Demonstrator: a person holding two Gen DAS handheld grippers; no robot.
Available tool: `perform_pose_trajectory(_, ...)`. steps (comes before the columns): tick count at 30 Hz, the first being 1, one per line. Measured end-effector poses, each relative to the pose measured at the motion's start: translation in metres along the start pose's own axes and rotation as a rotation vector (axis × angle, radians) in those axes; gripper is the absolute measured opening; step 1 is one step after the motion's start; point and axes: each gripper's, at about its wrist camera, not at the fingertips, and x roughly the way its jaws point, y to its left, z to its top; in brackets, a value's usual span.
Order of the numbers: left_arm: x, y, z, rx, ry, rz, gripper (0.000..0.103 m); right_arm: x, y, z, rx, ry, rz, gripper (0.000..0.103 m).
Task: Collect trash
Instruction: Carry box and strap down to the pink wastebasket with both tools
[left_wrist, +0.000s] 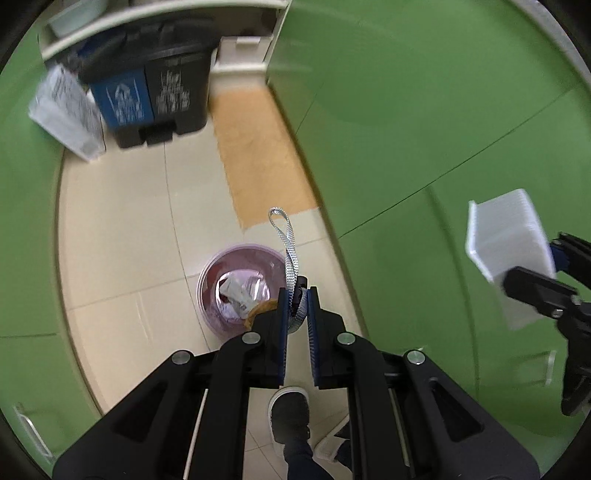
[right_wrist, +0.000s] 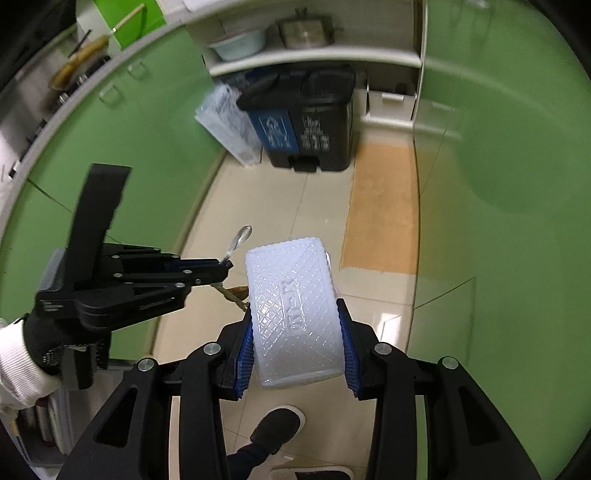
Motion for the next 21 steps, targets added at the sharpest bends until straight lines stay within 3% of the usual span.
perform_pose_trajectory(5, 0.054, 0.020, -0.009, -0.015, 0.043, 0.006, 0.010, 0.039, -0.008, -0.007, 0.005, 0.026, 0.004, 0.039)
perform_pose_trajectory(6, 0.062, 0.024, -0.010, -0.020, 0.049, 0.010, 0.018, 0.045, -0.010, -0.008, 0.006, 0.029, 0.004, 0.039)
perform_pose_trajectory(9, 0.075, 0.034, -0.011, -0.046, 0.041, 0.015, 0.089, 0.058, -0.014, -0.014, 0.014, 0.042, -0.001, 0.039)
perform_pose_trajectory(10, 0.077, 0.037, -0.012, -0.052, 0.038, 0.011, 0.093, 0.063, -0.016, -0.015, 0.018, 0.048, -0.004, 0.039)
perform_pose_trajectory(12, 0.079, 0.041, -0.014, -0.054, 0.044, 0.025, 0.100, 0.067, -0.015, -0.017, 0.019, 0.056, -0.006, 0.039)
perform_pose_trajectory(21, 0.052, 0.060, -0.019, -0.084, 0.018, 0.044, 0.100, 0.088, 0.002, -0.015, -0.013, 0.083, 0.014, 0.039)
